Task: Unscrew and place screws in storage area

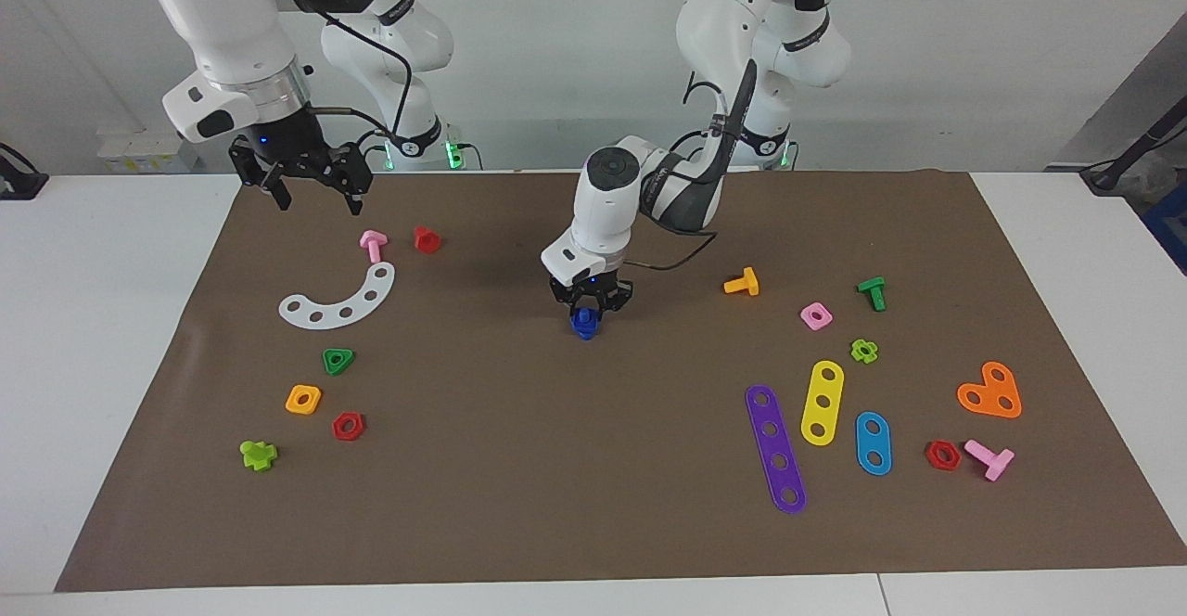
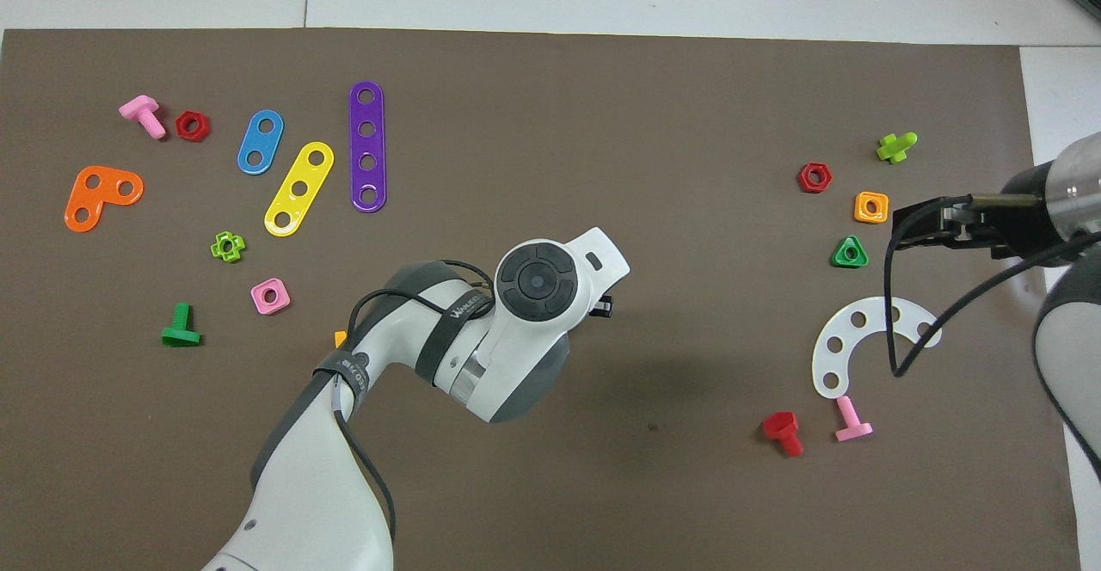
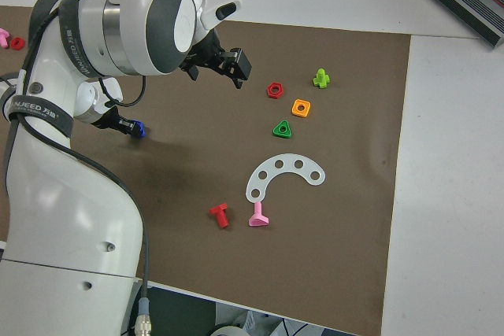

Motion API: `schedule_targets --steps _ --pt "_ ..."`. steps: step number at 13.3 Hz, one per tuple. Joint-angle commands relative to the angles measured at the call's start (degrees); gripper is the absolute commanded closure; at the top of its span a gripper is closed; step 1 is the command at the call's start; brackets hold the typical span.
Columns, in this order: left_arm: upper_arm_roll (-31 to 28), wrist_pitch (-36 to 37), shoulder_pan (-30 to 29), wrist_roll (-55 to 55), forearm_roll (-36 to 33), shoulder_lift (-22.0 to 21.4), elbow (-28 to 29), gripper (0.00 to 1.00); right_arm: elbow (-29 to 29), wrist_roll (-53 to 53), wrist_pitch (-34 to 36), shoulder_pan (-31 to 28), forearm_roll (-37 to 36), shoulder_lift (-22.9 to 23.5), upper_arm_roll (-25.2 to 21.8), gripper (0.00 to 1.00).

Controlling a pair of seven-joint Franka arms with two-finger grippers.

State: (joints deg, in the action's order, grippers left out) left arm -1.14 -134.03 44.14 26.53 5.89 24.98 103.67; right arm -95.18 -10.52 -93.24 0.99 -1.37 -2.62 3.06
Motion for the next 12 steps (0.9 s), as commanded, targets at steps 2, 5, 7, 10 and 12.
schedule_targets --steps 2,5,7,10,12 --pt "-1.9 5.5 0.8 0.4 -0.7 0.5 -5.7 0.68 -1.2 1.6 0.5 -1.1 1.2 -1.3 0.0 0.0" --pt "-2.0 15.5 0.2 3.1 -0.8 3.4 -15.8 0.68 -1.3 0.9 0.2 -0.9 1.2 -1.4 0.0 0.0" --pt "-2.0 19.7 -2.9 2.8 -0.7 3.8 -19.5 0.68 -1.4 0.7 -0.1 -0.3 1.2 -1.3 0.0 0.01" --pt "-1.9 24.2 -11.2 2.1 -1.0 3.2 -20.5 0.67 -2.9 0.7 -3.2 0.2 1.0 -1.3 0.7 0.03" --pt "-2.0 26.8 -15.4 -2.4 -0.7 2.6 -19.1 0.67 -5.4 -1.8 -6.7 2.3 0.8 -1.4 0.6 0.03"
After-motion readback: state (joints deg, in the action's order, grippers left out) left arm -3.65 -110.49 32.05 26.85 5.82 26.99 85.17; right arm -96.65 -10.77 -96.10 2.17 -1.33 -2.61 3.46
